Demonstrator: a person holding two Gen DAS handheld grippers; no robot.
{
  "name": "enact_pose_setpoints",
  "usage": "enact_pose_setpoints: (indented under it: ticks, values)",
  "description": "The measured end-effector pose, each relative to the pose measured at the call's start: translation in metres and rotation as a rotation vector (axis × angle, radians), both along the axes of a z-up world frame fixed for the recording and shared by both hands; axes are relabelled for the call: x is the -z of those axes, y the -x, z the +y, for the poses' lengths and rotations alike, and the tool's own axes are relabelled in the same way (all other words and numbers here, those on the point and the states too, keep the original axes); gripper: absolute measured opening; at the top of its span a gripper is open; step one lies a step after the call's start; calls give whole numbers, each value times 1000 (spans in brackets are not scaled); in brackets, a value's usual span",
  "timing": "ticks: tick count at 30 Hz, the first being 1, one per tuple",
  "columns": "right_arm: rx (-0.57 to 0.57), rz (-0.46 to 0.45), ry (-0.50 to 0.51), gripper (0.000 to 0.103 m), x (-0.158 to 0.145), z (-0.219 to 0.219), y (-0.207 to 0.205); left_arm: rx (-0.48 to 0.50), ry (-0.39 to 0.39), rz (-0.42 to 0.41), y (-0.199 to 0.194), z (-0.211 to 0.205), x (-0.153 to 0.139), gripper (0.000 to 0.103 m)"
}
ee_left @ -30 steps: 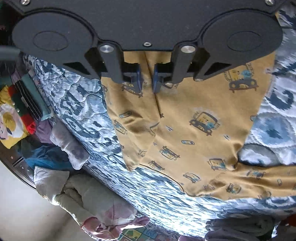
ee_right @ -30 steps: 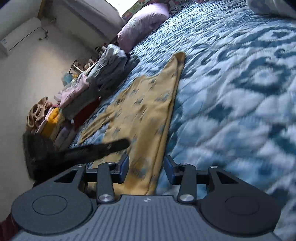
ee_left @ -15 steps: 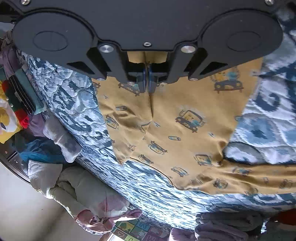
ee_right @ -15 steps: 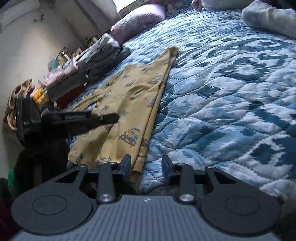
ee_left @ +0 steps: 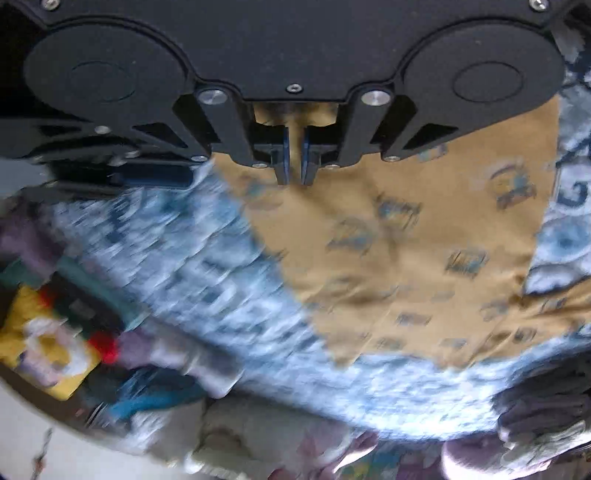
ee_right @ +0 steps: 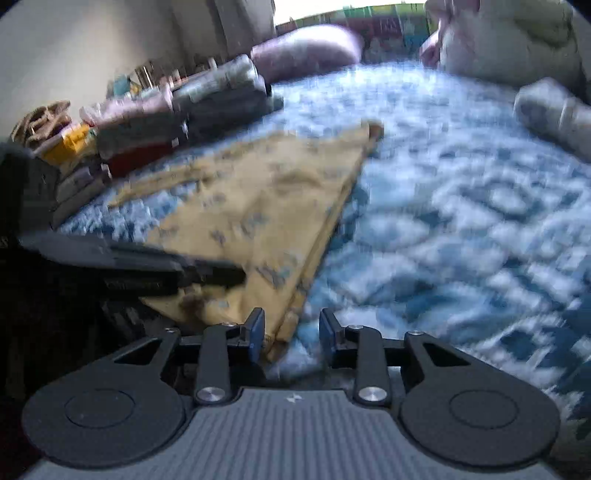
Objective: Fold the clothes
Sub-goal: 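Lay the garment flat and open both grippers, smoothing the body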
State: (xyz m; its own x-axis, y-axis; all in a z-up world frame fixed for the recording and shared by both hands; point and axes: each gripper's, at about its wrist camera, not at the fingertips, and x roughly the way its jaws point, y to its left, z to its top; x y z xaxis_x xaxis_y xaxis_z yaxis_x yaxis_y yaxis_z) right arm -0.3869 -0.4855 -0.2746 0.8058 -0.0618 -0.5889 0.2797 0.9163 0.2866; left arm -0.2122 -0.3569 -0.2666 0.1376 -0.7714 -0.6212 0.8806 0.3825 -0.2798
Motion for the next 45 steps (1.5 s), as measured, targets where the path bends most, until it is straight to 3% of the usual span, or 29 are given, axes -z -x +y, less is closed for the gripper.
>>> enact_pose_setpoints:
  ticks: [2, 4, 5, 7, 9, 14, 21, 23, 27, 32, 36, 41, 43, 45]
  values:
    - [8, -21, 14, 33, -2, 2, 1, -10, -44, 25, -4, -3, 8, 3]
    - [1, 26, 24, 33, 6, 2, -5, -22, -91, 66, -10, -6, 17, 4]
    - [-6, 69, 25, 33, 12, 2, -9, -26, -75, 88, -14, -3, 16, 4]
    - [19, 55, -5, 33, 9, -3, -6, -46, -19, 104, -18, 4, 8, 7]
    - [40, 3, 21, 33, -1, -2, 0, -64, 45, 81, -20, 11, 0, 18]
    - [46, -95, 76, 33, -11, 6, 0, -116, 74, 25, -25, 8, -4, 18]
    - [-64, -72, 136, 33, 4, 14, -34, -86, 74, -55, -60, -47, -17, 18]
    - [-84, -24, 115, 33, 12, 13, -43, -86, 47, -51, -78, -73, -9, 18]
    - [-91, -21, 93, 33, 17, 9, -45, -82, -68, -53, -107, -119, 13, 18]
    - [-98, -43, 29, 33, 23, 0, -43, -64, -28, -67, -125, -150, -4, 18]
    - [-112, -56, 5, 33, 25, 0, -37, -53, -170, -170, -126, -193, 11, 20]
    - [-123, -64, -14, 33, 26, -3, -35, -32, -145, -237, -114, -214, -4, 20]
    - [-127, -66, -16, 33, 26, -3, -35, -65, -220, -194, -125, -226, 8, 21]
    - [-129, -67, -16, 33, 26, -4, -35, -91, -221, -117, -140, -225, 5, 27]
